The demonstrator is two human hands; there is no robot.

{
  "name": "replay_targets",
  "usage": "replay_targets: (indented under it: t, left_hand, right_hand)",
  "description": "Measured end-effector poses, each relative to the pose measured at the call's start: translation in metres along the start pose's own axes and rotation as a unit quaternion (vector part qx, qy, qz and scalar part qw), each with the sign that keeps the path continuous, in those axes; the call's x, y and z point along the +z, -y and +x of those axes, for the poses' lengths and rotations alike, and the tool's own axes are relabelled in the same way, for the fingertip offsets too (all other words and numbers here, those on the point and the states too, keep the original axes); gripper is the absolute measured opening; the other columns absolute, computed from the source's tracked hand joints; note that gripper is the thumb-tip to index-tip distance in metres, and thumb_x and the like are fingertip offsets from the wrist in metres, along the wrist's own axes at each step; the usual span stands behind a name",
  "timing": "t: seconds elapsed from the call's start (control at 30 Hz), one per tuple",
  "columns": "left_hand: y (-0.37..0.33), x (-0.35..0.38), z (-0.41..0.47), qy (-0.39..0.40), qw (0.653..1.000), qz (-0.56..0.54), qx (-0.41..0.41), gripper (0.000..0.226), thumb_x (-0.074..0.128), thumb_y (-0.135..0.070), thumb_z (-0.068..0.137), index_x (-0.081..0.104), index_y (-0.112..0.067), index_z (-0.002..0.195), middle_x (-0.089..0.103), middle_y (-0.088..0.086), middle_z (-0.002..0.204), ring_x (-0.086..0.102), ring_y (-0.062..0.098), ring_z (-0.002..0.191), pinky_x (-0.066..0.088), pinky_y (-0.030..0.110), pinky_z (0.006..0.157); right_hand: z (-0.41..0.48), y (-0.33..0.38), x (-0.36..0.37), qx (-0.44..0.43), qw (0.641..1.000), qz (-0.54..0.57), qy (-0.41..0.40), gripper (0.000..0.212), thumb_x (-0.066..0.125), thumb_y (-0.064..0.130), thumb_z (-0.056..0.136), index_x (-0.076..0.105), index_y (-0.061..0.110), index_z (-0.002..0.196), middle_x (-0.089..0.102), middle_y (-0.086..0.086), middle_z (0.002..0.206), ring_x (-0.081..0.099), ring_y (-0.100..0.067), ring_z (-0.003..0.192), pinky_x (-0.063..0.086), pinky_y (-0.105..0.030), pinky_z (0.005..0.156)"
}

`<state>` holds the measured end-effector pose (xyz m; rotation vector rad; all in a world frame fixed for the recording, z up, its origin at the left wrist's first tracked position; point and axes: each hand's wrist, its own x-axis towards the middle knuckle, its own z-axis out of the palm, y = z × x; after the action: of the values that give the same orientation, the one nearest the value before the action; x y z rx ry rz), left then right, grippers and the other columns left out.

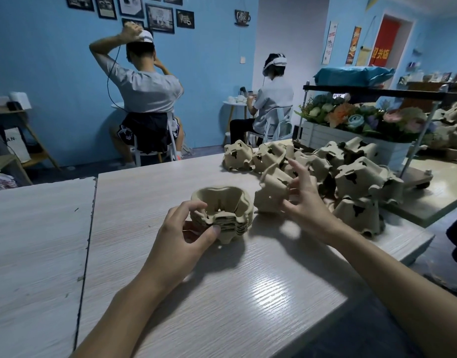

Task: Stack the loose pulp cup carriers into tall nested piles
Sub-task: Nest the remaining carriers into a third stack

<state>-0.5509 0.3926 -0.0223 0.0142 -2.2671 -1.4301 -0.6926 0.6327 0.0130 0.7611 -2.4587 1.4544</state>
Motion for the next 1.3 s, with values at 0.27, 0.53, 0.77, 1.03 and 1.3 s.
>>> replay_targets:
  t: [0.27, 0.53, 0.77, 1.03, 1.3]
  left_hand:
    - [0.001, 0.000, 0.000, -0.001, 1.000, 0.010, 0.002, 0.037, 0.078, -0.035, 0.084, 0.059, -0.046, 0.112, 0.066, 0.002, 0.113, 0.069, 0.014, 0.097, 0.057, 0.042, 0.090]
    - [-0.008, 0.008, 0.000, 0.015, 1.000, 0.011, 0.003, 0.036, 0.080, -0.039, 0.082, 0.059, -0.049, 0.110, 0.068, 0.006, 0.111, 0.070, 0.018, 0.096, 0.057, 0.043, 0.090]
    - [-0.036, 0.040, 0.008, 0.059, 0.998, 0.015, 0.005, 0.091, 0.081, -0.031, 0.082, 0.016, -0.051, 0.142, 0.050, -0.007, 0.130, 0.068, 0.013, 0.102, 0.056, 0.040, 0.095]
    - [-0.034, 0.055, 0.006, 0.024, 1.000, 0.008, 0.001, 0.099, 0.081, -0.032, 0.081, 0.008, -0.062, 0.141, 0.048, -0.002, 0.135, 0.065, 0.020, 0.109, 0.051, 0.046, 0.100]
    - [-0.030, 0.060, 0.011, 0.026, 0.997, 0.057, 0.044, 0.043, 0.076, -0.032, 0.085, 0.049, -0.051, 0.112, 0.049, -0.012, 0.116, 0.060, 0.006, 0.100, 0.046, 0.013, 0.084]
  right_hand:
    - [-0.003, 0.010, -0.007, 0.026, 0.997, -0.057, 0.056, 0.073, 0.081, 0.047, 0.073, 0.044, 0.036, 0.135, 0.040, 0.000, 0.129, 0.045, -0.013, 0.114, 0.036, -0.025, 0.096]
    - [-0.017, 0.032, -0.009, -0.027, 0.984, 0.167, -0.062, 0.049, 0.084, 0.034, 0.075, 0.055, 0.019, 0.112, 0.062, 0.013, 0.082, 0.061, -0.013, 0.084, 0.051, -0.046, 0.091]
    - [-0.028, 0.034, 0.000, -0.037, 0.982, 0.183, 0.008, 0.051, 0.079, 0.047, 0.070, 0.057, 0.030, 0.112, 0.066, -0.002, 0.113, 0.064, -0.019, 0.106, 0.053, -0.042, 0.095]
    - [-0.027, 0.015, -0.023, -0.024, 0.995, 0.078, 0.062, 0.069, 0.066, 0.070, 0.070, 0.048, 0.042, 0.131, 0.049, 0.016, 0.139, 0.045, -0.002, 0.130, 0.037, -0.027, 0.106]
    - [0.027, -0.012, -0.042, -0.060, 0.968, -0.238, -0.059, 0.043, 0.069, 0.030, 0.088, 0.056, 0.015, 0.127, 0.054, -0.009, 0.130, 0.043, -0.026, 0.125, 0.036, -0.043, 0.108]
